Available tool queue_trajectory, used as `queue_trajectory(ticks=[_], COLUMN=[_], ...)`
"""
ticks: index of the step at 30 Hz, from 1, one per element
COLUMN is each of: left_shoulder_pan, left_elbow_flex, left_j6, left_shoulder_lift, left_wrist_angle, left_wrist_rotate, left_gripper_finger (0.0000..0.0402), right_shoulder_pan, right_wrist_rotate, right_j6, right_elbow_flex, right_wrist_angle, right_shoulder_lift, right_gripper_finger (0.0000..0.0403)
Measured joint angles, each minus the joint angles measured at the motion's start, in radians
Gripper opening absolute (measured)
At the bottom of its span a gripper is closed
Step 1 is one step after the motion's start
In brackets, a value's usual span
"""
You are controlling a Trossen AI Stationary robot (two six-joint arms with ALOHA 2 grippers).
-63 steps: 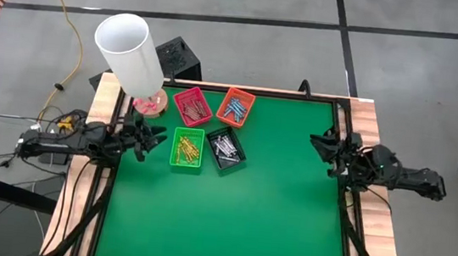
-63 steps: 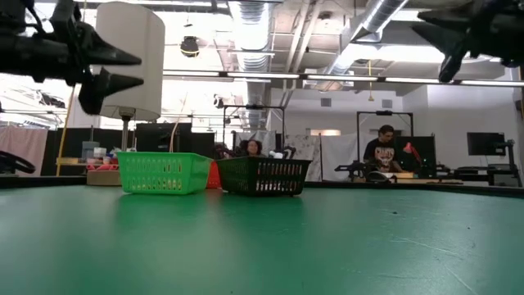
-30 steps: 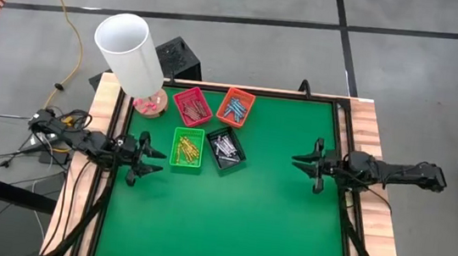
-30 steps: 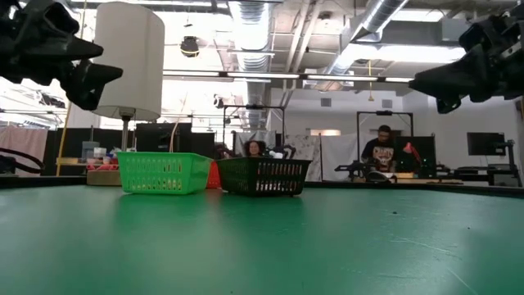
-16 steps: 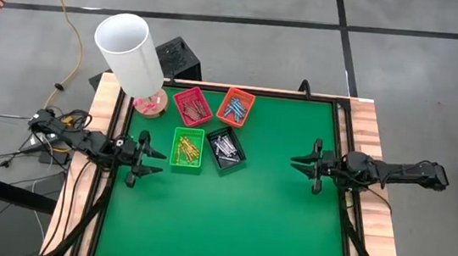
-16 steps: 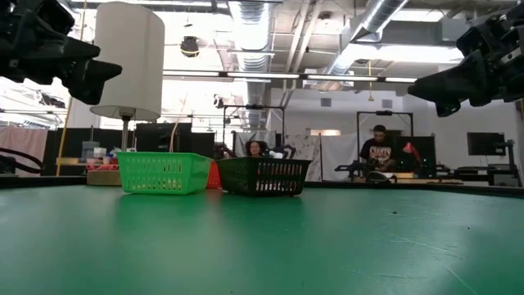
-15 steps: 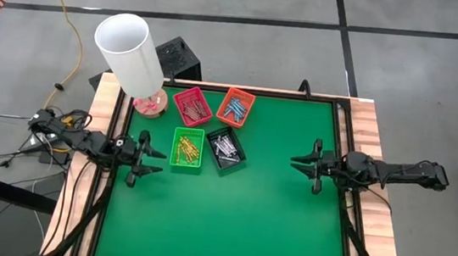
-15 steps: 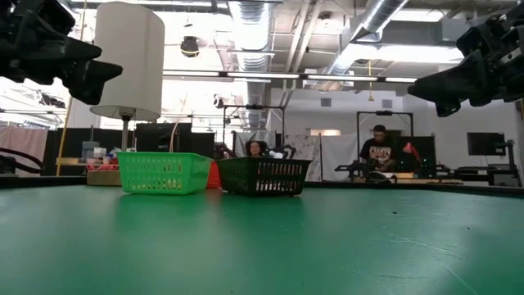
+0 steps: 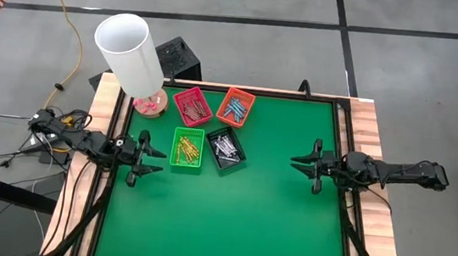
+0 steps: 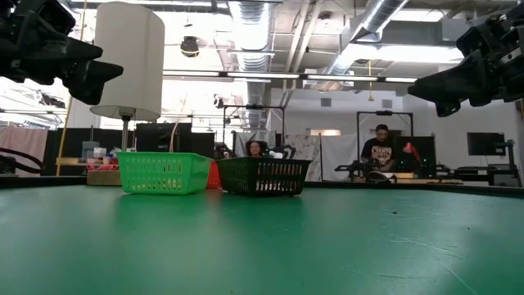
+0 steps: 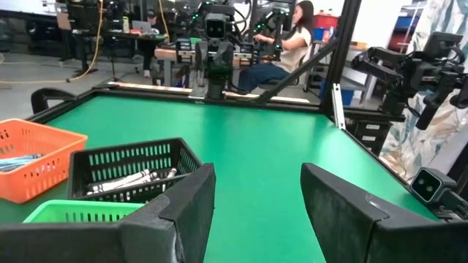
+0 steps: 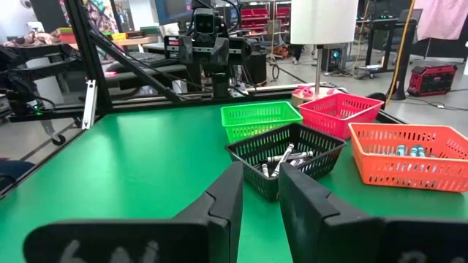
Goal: Sort crayons
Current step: Return to Home Position
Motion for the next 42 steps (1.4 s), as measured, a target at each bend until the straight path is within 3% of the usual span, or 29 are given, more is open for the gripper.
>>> queue_trajectory(ticks=[42], left_shoulder_pan=[0.000], left_elbow_flex=[0.000], left_j6=[0.019], left_shoulder_lift=[0.000], left_wrist_angle=[0.001], left_wrist_rotate=[-0.020], left_gripper_finger=[0.0192], right_shoulder_pan=[0.000], right_wrist_rotate=[0.000], right_j6=[0.000], right_elbow_flex=[0.000], right_wrist_angle=[0.000], right_shoulder_lift=[0.000], right_gripper_finger=[0.0100])
